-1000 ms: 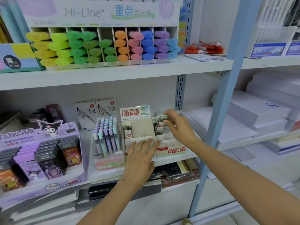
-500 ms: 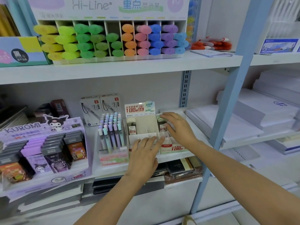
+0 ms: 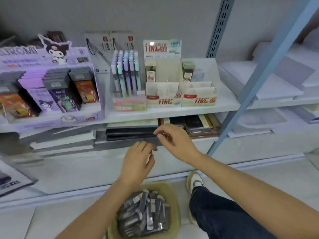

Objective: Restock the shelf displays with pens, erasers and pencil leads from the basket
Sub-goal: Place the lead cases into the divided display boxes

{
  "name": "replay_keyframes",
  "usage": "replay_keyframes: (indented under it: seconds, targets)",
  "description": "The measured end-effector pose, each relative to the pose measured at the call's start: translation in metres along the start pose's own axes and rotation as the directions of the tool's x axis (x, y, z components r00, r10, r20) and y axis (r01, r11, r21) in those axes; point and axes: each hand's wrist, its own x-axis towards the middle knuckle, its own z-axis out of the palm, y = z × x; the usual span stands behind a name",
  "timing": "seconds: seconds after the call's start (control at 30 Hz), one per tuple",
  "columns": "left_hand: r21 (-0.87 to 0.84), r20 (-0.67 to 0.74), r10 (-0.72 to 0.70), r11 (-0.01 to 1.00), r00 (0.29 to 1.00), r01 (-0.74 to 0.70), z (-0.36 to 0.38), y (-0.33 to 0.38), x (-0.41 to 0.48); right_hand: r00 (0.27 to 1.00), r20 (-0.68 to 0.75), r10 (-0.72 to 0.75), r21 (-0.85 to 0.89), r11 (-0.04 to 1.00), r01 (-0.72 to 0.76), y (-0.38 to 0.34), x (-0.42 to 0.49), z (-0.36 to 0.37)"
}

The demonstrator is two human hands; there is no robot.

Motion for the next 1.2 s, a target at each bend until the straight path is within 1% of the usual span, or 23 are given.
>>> replay_keyframes:
  seconds: [0.03, 0.07, 0.13, 0.2, 0.27, 0.37, 0.47, 0.53, 0.6, 0.7, 0.73, 0.83, 0.9, 0.93, 1.03, 1.1, 1.2]
  targets:
    - [-0.040, 0.115, -0.113, 0.992, 0.987, 0.119, 0.017, -0.012, -0.025, 0.993, 0.094, 0.069, 0.010, 0.997, -0.070, 0.011, -0.017, 0.026]
    - [-0.063, 0.226, -0.226, 0.967, 0.948, 0.246, 0.035, -0.023, -0.050, 0.972, 0.186, 0.146, 0.012, 0.988, -0.151, 0.023, -0.034, 0.052]
    - [-0.065, 0.399, -0.396, 0.888, 0.827, 0.456, 0.071, -0.044, -0.099, 0.896, 0.332, 0.294, -0.012, 0.951, -0.308, 0.049, -0.070, 0.100]
    - [0.000, 0.529, -0.502, 0.807, 0.684, 0.591, 0.106, -0.062, -0.148, 0.778, 0.443, 0.444, -0.057, 0.881, -0.470, 0.074, -0.107, 0.144]
    - [0.055, 0.627, -0.562, 0.722, 0.539, 0.690, 0.137, -0.077, -0.189, 0.641, 0.534, 0.551, -0.102, 0.795, -0.598, 0.097, -0.142, 0.185]
    - [0.105, 0.668, -0.635, 0.597, 0.389, 0.795, 0.176, -0.095, -0.226, 0.466, 0.596, 0.654, -0.188, 0.678, -0.711, 0.126, -0.186, 0.237]
    - [0.146, 0.658, -0.706, 0.460, 0.261, 0.876, 0.206, -0.107, -0.241, 0.311, 0.604, 0.734, -0.175, 0.503, -0.846, 0.148, -0.216, 0.272]
    - [0.177, 0.646, -0.744, 0.363, 0.170, 0.915, 0.223, -0.112, -0.244, 0.227, 0.613, 0.757, -0.141, 0.387, -0.911, 0.159, -0.226, 0.289]
    - [0.178, 0.638, -0.765, 0.253, 0.084, 0.951, 0.237, -0.116, -0.244, 0.165, 0.608, 0.777, -0.119, 0.295, -0.948, 0.169, -0.230, 0.303]
    - [0.115, 0.577, -0.817, 0.056, -0.021, 0.992, 0.254, -0.118, -0.242, 0.103, 0.599, 0.794, -0.072, 0.182, -0.981, 0.179, -0.230, 0.324]
    - [0.097, 0.555, -0.830, 0.005, -0.050, 0.995, 0.259, -0.118, -0.242, 0.093, 0.586, 0.805, -0.065, 0.160, -0.985, 0.181, -0.230, 0.330]
    - [0.007, 0.558, -0.822, -0.129, -0.111, 0.992, 0.274, -0.115, -0.242, 0.098, 0.539, 0.837, -0.045, 0.145, -0.988, 0.183, -0.231, 0.344]
    - [-0.043, 0.566, -0.807, -0.231, -0.167, 0.972, 0.280, -0.115, -0.242, 0.103, 0.538, 0.837, -0.026, 0.139, -0.990, 0.183, -0.232, 0.351]
    - [-0.060, 0.568, -0.802, -0.265, -0.186, 0.962, 0.282, -0.116, -0.243, 0.101, 0.542, 0.834, -0.017, 0.131, -0.991, 0.183, -0.233, 0.352]
    - [-0.114, 0.603, -0.773, -0.328, -0.197, 0.938, 0.282, -0.121, -0.244, 0.101, 0.563, 0.820, 0.024, 0.106, -0.994, 0.185, -0.233, 0.350]
    - [-0.150, 0.637, -0.746, -0.367, -0.194, 0.918, 0.277, -0.121, -0.243, 0.126, 0.565, 0.815, 0.023, 0.137, -0.990, 0.189, -0.232, 0.341]
    - [-0.162, 0.668, -0.721, -0.385, -0.186, 0.909, 0.264, -0.120, -0.243, 0.146, 0.525, 0.839, -0.013, 0.180, -0.984, 0.194, -0.233, 0.325]
